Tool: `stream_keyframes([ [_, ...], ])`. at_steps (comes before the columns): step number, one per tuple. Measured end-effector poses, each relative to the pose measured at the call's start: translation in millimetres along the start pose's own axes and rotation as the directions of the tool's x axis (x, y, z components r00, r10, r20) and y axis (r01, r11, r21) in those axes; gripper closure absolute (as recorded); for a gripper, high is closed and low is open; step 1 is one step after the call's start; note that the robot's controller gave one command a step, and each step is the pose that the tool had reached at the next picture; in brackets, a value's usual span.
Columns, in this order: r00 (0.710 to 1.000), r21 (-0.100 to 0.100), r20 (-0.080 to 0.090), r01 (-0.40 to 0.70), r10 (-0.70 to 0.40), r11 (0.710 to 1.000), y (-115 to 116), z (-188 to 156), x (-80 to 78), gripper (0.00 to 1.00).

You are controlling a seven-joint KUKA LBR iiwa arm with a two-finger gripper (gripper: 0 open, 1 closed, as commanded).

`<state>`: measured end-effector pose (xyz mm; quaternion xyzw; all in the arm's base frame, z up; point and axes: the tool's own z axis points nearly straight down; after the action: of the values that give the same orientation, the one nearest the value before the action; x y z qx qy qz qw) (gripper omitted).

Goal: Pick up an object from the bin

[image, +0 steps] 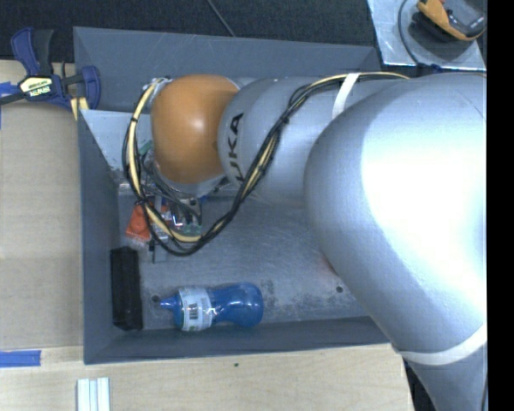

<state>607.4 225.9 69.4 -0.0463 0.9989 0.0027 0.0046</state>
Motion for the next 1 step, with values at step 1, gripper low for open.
stream_keyframes([
  [1,0.991,0.001,0.002,-0.136,0.136,0.991,2.9,-2.4,7.0,1.00],
])
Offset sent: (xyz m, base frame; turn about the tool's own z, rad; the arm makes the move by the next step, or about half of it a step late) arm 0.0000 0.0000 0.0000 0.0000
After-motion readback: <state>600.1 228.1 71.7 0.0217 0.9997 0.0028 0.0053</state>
